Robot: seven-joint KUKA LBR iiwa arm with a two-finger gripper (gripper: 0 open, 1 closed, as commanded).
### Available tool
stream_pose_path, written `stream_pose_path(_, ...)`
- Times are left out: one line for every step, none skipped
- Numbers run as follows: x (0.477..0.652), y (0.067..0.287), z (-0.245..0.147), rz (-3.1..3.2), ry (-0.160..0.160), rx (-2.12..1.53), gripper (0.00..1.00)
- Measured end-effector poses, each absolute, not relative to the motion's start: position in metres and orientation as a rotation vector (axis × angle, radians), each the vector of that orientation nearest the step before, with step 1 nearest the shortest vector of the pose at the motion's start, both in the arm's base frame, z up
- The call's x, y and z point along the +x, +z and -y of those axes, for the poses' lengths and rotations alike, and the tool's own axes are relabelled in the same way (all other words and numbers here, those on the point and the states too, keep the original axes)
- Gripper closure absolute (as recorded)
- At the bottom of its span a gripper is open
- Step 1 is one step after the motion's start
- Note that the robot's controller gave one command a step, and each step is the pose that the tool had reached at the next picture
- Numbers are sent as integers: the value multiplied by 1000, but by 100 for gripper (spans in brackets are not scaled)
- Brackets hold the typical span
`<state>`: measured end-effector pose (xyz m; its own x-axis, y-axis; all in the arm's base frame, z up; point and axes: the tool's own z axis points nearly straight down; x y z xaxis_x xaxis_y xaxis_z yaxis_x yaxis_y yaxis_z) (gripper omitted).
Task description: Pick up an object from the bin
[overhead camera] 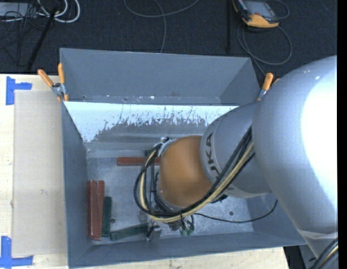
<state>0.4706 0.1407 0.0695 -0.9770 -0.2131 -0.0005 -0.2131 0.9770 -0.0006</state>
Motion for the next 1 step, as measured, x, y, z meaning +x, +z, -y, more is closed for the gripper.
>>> stream_pose_path(474, 120, -208, -3077, 3, -623, 100)
